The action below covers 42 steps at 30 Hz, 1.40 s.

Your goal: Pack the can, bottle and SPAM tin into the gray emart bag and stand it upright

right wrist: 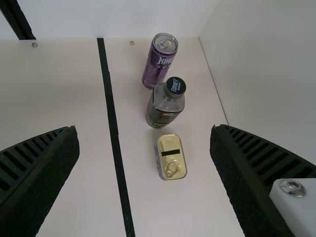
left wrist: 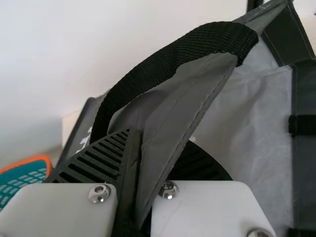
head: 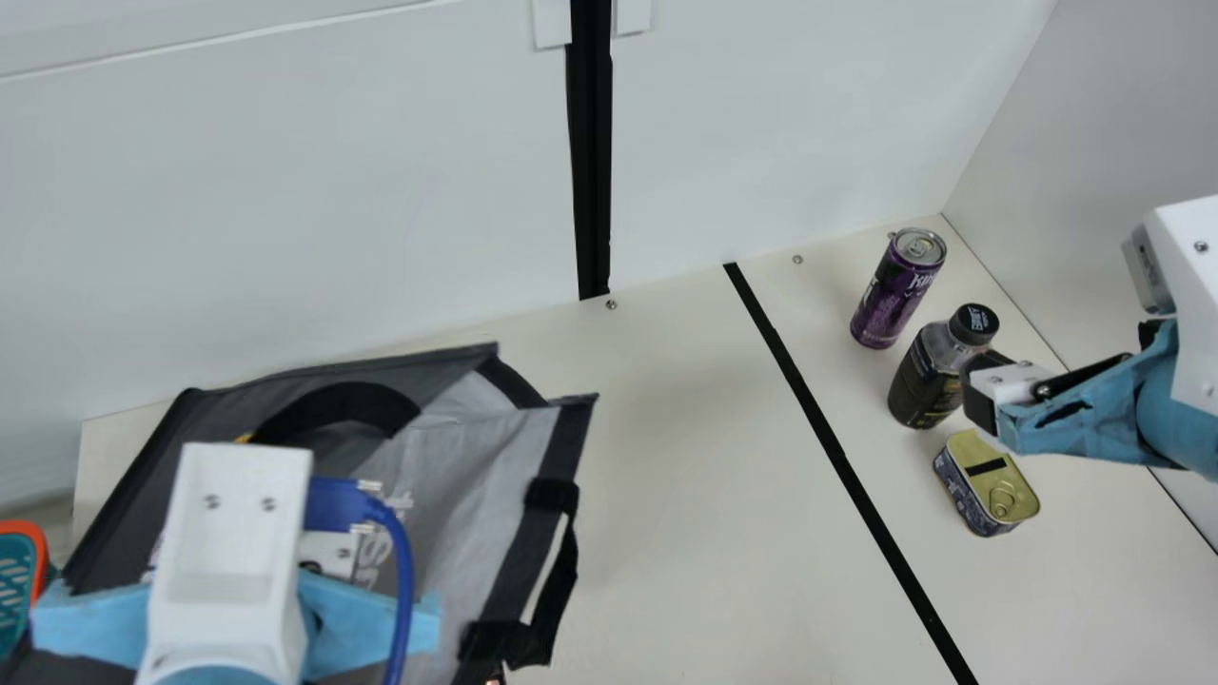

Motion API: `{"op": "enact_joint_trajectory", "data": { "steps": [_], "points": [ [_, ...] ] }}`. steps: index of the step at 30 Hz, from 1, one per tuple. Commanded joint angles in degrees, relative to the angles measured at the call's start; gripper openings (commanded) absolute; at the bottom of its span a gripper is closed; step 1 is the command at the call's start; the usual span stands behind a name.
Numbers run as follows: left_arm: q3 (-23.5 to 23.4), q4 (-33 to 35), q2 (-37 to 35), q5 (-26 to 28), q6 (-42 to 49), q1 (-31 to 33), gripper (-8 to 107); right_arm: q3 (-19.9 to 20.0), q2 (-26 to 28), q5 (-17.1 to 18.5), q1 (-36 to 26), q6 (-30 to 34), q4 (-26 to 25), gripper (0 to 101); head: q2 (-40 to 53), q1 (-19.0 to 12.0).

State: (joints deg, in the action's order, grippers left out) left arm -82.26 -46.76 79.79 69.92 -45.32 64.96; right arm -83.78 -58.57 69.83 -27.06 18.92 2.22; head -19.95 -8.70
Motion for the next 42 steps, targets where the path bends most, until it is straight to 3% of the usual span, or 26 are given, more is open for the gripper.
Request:
{"op": "enact_joint_trajectory", "data": {
  "steps": [1,14,24,42],
  "points": [
    [-0.39,1.36,0.25,-0.02,-0.38,0.75,-8,0.0,0.0,0.0,0.0,0.0,0.0,95,-0.05,-1.3],
    [-3.38,15.97,0.75,-0.55,-0.5,0.87,-8,0.0,0.0,0.0,0.0,0.0,0.0,95,-0.05,-1.3],
    [1.82,29.05,-1.09,-8.5,3.44,-7.66,-8,0.0,0.0,0.0,0.0,0.0,0.0,95,-0.05,-1.3],
    [9.21,46.79,-2.26,-19.75,13.27,-20.16,-8,0.0,0.0,0.0,0.0,0.0,0.0,95,-0.05,-1.3]
  ]
}}
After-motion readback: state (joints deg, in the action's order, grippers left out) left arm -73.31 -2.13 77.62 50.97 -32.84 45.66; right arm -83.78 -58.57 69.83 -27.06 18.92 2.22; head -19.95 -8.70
